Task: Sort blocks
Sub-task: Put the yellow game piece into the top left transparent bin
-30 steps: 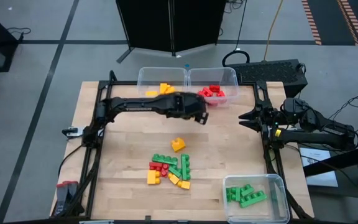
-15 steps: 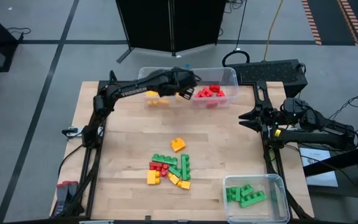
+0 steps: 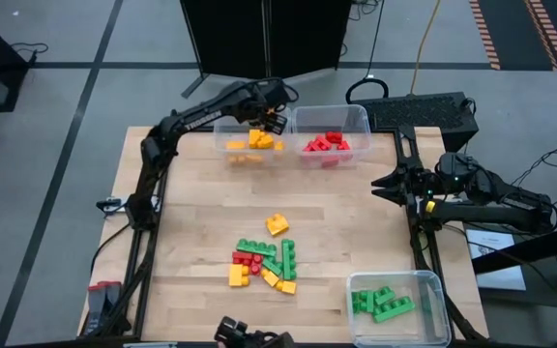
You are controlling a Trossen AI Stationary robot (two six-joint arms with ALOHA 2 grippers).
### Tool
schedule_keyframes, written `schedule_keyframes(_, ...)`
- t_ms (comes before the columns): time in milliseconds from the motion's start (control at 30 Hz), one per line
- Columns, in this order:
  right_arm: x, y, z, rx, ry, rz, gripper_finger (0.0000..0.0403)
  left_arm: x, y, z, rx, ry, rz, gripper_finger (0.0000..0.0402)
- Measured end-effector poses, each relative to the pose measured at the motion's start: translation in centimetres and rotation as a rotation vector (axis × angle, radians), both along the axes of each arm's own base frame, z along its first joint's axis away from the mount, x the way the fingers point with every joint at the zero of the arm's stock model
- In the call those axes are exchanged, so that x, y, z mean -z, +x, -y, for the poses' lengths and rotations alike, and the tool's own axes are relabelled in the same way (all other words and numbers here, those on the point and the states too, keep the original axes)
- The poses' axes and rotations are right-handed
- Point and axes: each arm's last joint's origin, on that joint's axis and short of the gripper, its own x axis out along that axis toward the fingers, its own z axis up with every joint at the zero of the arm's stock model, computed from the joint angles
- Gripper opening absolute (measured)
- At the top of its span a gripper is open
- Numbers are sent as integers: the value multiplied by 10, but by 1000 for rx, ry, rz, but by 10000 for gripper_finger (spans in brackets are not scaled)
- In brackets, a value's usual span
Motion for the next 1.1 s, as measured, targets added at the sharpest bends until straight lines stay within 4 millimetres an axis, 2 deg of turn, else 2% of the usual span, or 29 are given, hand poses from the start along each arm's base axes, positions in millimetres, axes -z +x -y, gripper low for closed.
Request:
schedule_keyframes(267,0,0,0,0,-2,0,144,2,0,-1,1,-7,3,240)
schedule_keyframes(567,0,0,0,4,15,1,144,23,0,8,46,-78,-79,308)
schedule_keyframes(700,0,0,0,4,15,1,144,23,6,18,127,-77,-99,322)
schedule_keyframes(767,0,0,0,4,15,1,144,17,9,25,176,-75,-91,323)
schedule_keyframes(900,0,0,0,4,15,2,144,-15,13,54,308,-45,-44,324)
schedule_keyframes(1000,0,0,0,4,15,2,144,-46,12,91,387,-15,45,324)
schedule_keyframes(1100,0,0,0,6,22,2,144,-62,14,134,476,-13,100,324)
